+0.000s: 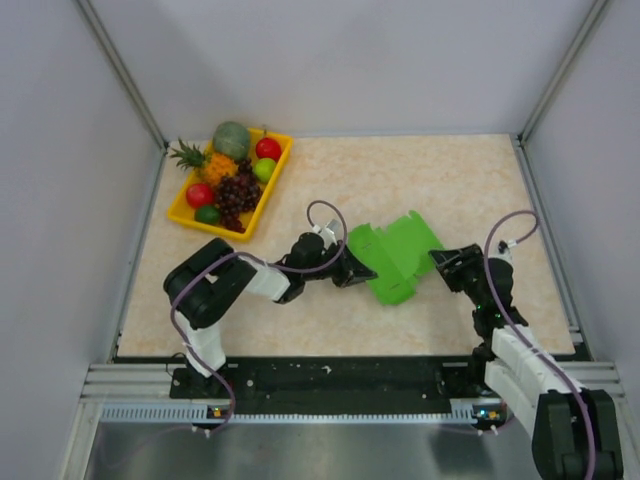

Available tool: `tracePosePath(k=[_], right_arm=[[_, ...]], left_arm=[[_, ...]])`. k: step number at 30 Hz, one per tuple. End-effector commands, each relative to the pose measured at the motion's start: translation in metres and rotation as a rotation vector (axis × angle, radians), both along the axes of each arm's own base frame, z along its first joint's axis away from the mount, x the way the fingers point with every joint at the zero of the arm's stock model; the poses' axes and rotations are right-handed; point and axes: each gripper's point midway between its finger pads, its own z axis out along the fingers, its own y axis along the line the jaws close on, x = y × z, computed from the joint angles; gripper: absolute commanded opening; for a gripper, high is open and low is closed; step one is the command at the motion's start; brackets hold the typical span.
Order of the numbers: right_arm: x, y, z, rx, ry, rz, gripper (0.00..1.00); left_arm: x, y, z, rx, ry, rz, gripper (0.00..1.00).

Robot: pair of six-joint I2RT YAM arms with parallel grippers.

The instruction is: Fold the paper box

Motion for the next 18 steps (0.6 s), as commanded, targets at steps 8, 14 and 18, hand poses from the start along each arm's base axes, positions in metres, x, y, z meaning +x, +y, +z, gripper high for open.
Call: tracePosePath(k=[8, 14, 18], right_arm=[[0.007, 0.045, 0.099, -0.572, -0.244, 0.621, 0.68], [0.001, 0.109, 0.2, -0.737, -0.721, 1.062, 0.74], [-0.006, 0.133, 0.205, -0.788, -0.762, 1.237, 0.74]], left_arm=[[0.019, 0.103, 0.046, 0.613, -0.591, -0.272, 0.0], [-0.035, 0.102, 0.078, 0.462, -0.598, -0.59, 0.0], [-0.048, 0.101, 0.092, 0.416, -0.603, -0.654, 0.0]])
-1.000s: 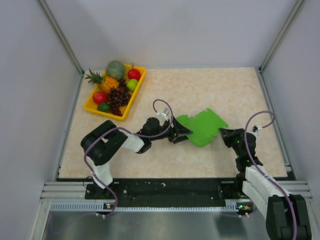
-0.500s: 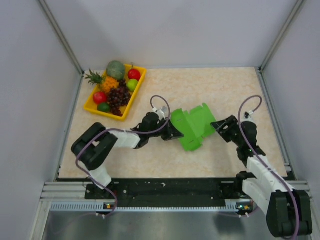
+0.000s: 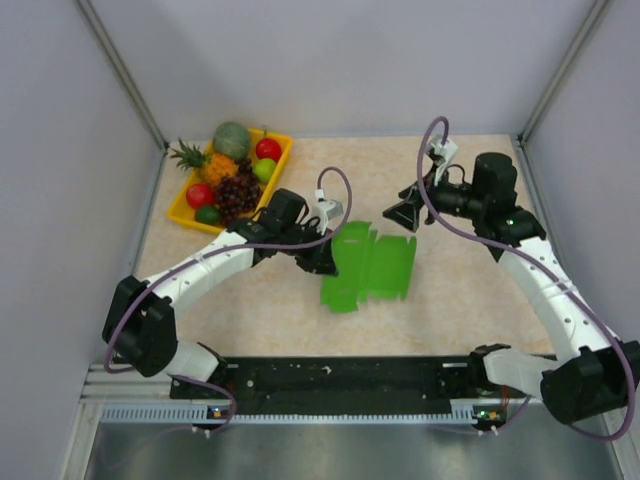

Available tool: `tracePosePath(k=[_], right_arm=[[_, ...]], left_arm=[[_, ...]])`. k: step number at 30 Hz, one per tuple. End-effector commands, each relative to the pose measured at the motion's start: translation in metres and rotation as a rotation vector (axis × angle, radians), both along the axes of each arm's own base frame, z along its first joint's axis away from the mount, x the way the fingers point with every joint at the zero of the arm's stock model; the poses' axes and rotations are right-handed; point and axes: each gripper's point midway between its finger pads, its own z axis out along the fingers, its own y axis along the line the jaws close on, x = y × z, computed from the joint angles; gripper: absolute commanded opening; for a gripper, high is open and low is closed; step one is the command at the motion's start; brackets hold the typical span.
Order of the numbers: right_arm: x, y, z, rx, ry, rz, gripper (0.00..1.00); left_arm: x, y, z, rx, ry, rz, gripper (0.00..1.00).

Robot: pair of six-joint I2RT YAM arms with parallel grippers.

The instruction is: Fold the paper box

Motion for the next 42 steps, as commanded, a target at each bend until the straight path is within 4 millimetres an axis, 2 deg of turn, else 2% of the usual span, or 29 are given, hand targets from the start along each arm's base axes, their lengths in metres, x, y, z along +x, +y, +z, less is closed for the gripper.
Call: tracePosePath(k=[1, 2, 4, 8, 12, 16, 20, 22, 24, 25, 27, 28, 29, 30, 31, 32, 33, 34, 35, 37, 38, 39, 40, 41, 42], right_arm=[[-0.024, 0.026, 0.01, -0.103, -0.135, 0.321, 0.74], [-0.031, 0.033, 0.021, -0.069, -0.141, 0.39, 0.74], [-0.041, 0.04, 0.019, -0.04, -0.093, 0.47, 0.71], [-0.062, 0.058, 0.005, -0.005, -0.044, 0.585, 0.68], [-0.066, 0.071, -0.009, -0.019, 0.0, 0.61, 0.65], [-0.075, 0.082, -0.016, 0.004, 0.044, 0.67, 0.59], [-0.084, 0.09, -0.026, 0.046, 0.059, 0.715, 0.43], [-0.091, 0.091, -0.035, 0.07, 0.103, 0.717, 0.39], [-0.091, 0.093, -0.034, 0.089, 0.072, 0.727, 0.31], [-0.093, 0.093, -0.04, 0.103, 0.109, 0.712, 0.21], [-0.09, 0.097, -0.035, 0.139, 0.077, 0.719, 0.09], [-0.088, 0.096, -0.042, 0.139, 0.121, 0.663, 0.0], [-0.078, 0.096, -0.042, 0.131, 0.102, 0.589, 0.0], [-0.064, 0.097, -0.037, 0.139, 0.035, 0.513, 0.0], [-0.053, 0.09, -0.055, 0.153, 0.127, 0.373, 0.0], [-0.046, 0.085, -0.053, 0.175, 0.14, 0.305, 0.0], [-0.041, 0.082, -0.056, 0.199, 0.164, 0.257, 0.0], [-0.03, 0.072, -0.065, 0.244, 0.214, 0.149, 0.0], [-0.026, 0.065, -0.066, 0.267, 0.224, 0.079, 0.0], [-0.017, 0.049, -0.08, 0.359, 0.271, -0.074, 0.0], [-0.012, 0.038, -0.084, 0.399, 0.288, -0.14, 0.0], [-0.012, 0.032, -0.076, 0.491, 0.313, -0.187, 0.0], [-0.014, 0.021, -0.097, 0.529, 0.343, -0.259, 0.0], [-0.01, 0.012, -0.091, 0.588, 0.315, -0.302, 0.0], [-0.011, 0.007, -0.091, 0.639, 0.339, -0.339, 0.0]], left_arm=[[-0.035, 0.009, 0.016, 0.01, 0.019, -0.192, 0.0], [-0.037, 0.014, 0.014, 0.039, 0.013, -0.203, 0.0], [-0.036, 0.015, 0.022, 0.036, -0.04, -0.228, 0.0], [-0.047, 0.011, 0.037, -0.022, -0.069, -0.305, 0.0], [-0.06, 0.006, 0.041, -0.035, -0.073, -0.369, 0.0], [-0.064, 0.004, 0.045, -0.046, -0.098, -0.393, 0.0], [-0.06, 0.004, 0.052, -0.053, -0.135, -0.373, 0.0], [-0.059, 0.002, 0.055, -0.068, -0.154, -0.369, 0.0], [-0.056, 0.002, 0.056, -0.066, -0.168, -0.356, 0.0], [-0.055, 0.001, 0.056, -0.064, -0.17, -0.351, 0.0], [-0.053, -0.001, 0.059, -0.069, -0.166, -0.343, 0.02], [-0.051, -0.001, 0.058, -0.063, -0.162, -0.329, 0.07], [-0.044, -0.001, 0.062, -0.059, -0.177, -0.293, 0.23], [-0.031, 0.003, 0.061, -0.035, -0.167, -0.198, 0.32], [-0.023, 0.006, 0.063, -0.046, -0.162, -0.137, 0.44], [-0.001, 0.019, 0.07, -0.085, -0.205, -0.022, 0.61], [0.008, 0.027, 0.074, -0.128, -0.134, 0.118, 0.86], [0.018, 0.039, 0.074, -0.164, -0.121, 0.207, 0.98], [0.027, 0.064, 0.063, -0.188, -0.101, 0.339, 0.98], [0.042, 0.083, 0.074, -0.279, -0.143, 0.515, 0.98], [0.043, 0.094, 0.055, -0.263, -0.117, 0.57, 0.98], [0.046, 0.098, 0.053, -0.271, -0.116, 0.614, 0.98], [0.045, 0.096, 0.048, -0.284, -0.098, 0.612, 0.98], [0.039, 0.093, 0.035, -0.292, -0.053, 0.595, 0.98], [0.038, 0.087, 0.032, -0.325, -0.012, 0.586, 0.97]])
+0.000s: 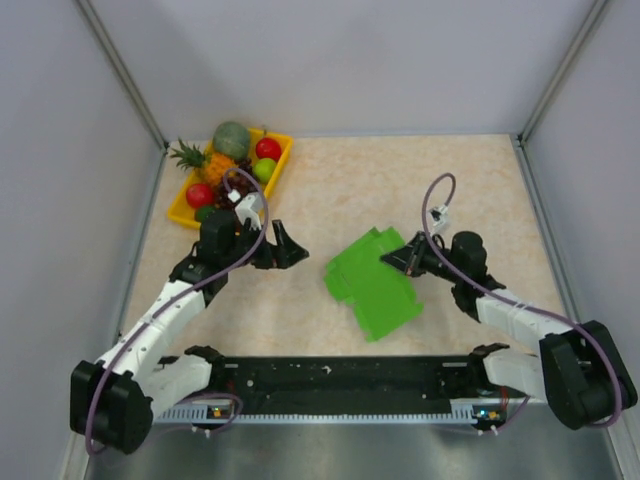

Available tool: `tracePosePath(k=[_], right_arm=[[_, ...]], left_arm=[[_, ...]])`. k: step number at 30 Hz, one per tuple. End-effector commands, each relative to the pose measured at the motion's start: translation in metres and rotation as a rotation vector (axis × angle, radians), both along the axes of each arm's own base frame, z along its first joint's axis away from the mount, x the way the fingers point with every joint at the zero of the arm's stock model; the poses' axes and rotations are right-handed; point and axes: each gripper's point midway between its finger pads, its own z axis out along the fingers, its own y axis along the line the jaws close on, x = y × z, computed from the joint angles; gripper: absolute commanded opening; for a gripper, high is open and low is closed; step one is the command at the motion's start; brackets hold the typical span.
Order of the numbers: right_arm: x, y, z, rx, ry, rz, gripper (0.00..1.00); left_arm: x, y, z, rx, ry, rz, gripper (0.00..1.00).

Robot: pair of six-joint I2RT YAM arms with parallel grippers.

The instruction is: Fold the paper box

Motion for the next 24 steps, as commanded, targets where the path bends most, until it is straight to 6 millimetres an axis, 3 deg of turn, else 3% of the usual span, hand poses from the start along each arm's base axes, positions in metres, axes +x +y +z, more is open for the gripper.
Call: tracePosePath(k=[1, 2, 5, 10, 13, 19, 24], right_arm=[[0.03, -0.036, 0.031, 0.284, -0.004, -0.367, 0.0], [0.03, -0.038, 0.036, 0.319, -0.021, -0.383, 0.0], [0.027, -0.046, 0.025, 0.365, -0.006, -0.432, 0.0], [0.021, -0.046, 0.029, 0.429, -0.053, -0.414, 0.0], [0.017, -0.046, 0.035, 0.462, -0.08, -0.398, 0.0], [0.013, -0.043, 0.027, 0.471, -0.073, -0.374, 0.0], [0.009, -0.039, 0.022, 0.466, -0.067, -0.344, 0.0]], left_arm=[[0.019, -0.02, 0.005, -0.211, 0.025, 0.052, 0.92], [0.009, -0.028, -0.006, -0.237, 0.07, -0.007, 0.89], [0.01, -0.046, -0.026, -0.268, 0.173, -0.071, 0.78], [0.012, -0.08, -0.051, -0.233, 0.26, -0.139, 0.87], [0.018, -0.09, -0.052, -0.245, 0.254, -0.145, 0.87], [0.029, -0.105, -0.053, -0.251, 0.248, -0.178, 0.61], [0.034, -0.104, -0.062, -0.222, 0.242, -0.173, 0.41]])
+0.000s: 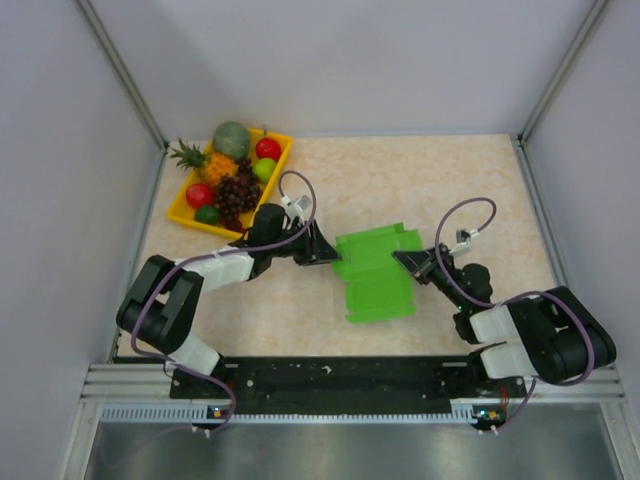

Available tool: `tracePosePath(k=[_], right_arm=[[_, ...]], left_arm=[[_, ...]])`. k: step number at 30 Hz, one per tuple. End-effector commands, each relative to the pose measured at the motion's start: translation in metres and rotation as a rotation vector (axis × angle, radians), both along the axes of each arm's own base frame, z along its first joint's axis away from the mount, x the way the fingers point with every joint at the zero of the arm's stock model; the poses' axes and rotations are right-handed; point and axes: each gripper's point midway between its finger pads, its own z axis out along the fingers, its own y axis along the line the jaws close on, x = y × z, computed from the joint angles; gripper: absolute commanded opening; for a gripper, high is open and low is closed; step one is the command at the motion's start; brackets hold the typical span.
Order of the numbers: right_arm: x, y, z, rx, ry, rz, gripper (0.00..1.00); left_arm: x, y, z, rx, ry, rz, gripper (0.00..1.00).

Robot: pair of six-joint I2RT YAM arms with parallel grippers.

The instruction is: Fold the paper box

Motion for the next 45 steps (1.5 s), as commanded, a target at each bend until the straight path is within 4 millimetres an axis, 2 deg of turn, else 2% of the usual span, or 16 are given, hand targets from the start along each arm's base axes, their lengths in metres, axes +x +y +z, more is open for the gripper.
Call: tracePosePath(k=[1, 7, 9, 11, 12, 15, 16, 18, 19, 21, 23, 26, 27, 32, 37, 45], right_arm=[[-0.01, 0.002, 0.038, 0.06, -0.181, 0.028, 0.0], [-0.013, 0.002, 0.04, 0.058, -0.194, 0.035, 0.0], [-0.014, 0.005, 0.039, 0.048, -0.196, 0.052, 0.0], [-0.015, 0.008, 0.034, 0.025, -0.18, 0.078, 0.13], [-0.016, 0.013, 0.015, -0.029, -0.114, 0.113, 0.33], [-0.011, 0.017, -0.005, -0.206, -0.067, 0.173, 0.62], [-0.02, 0.014, -0.035, -0.283, 0.079, 0.203, 0.66], [-0.004, 0.008, -0.013, -0.45, 0.006, 0.205, 0.75], [-0.013, 0.001, -0.029, -0.539, 0.1, 0.239, 0.77], [0.015, -0.007, 0.002, -0.704, -0.011, 0.224, 0.79], [0.023, -0.012, 0.01, -0.801, -0.019, 0.245, 0.79], [0.047, 0.013, 0.047, -0.821, -0.182, 0.385, 0.75], [0.042, 0.031, 0.038, -0.787, -0.221, 0.538, 0.73], [0.057, 0.061, 0.041, -0.705, -0.254, 0.741, 0.59], [0.041, 0.071, 0.014, -0.636, -0.241, 0.917, 0.61], [0.026, 0.088, 0.002, -0.522, -0.237, 1.065, 0.55]], left_arm=[[0.014, -0.007, 0.011, -0.007, -0.085, -0.011, 0.36], [0.014, -0.007, 0.0, 0.019, -0.077, -0.024, 0.2], [0.016, -0.004, -0.003, 0.046, -0.088, -0.015, 0.05], [0.015, 0.002, -0.013, 0.111, -0.086, -0.016, 0.0], [0.021, 0.007, -0.015, 0.153, -0.104, 0.011, 0.0], [0.022, 0.018, -0.016, 0.263, -0.141, -0.002, 0.0], [0.024, 0.02, -0.013, 0.293, -0.159, 0.002, 0.0], [0.02, 0.024, -0.013, 0.328, -0.195, -0.039, 0.0], [0.023, 0.023, -0.006, 0.335, -0.209, -0.053, 0.0], [0.017, 0.027, -0.011, 0.37, -0.21, -0.105, 0.0], [0.02, 0.029, -0.009, 0.408, -0.252, -0.146, 0.0], [0.024, 0.036, -0.008, 0.46, -0.277, -0.14, 0.0], [0.023, 0.037, -0.006, 0.453, -0.293, -0.133, 0.0], [0.026, 0.029, 0.007, 0.396, -0.353, -0.127, 0.0], [0.021, 0.029, 0.011, 0.374, -0.39, -0.147, 0.0], [0.016, 0.022, 0.022, 0.318, -0.439, -0.178, 0.0]])
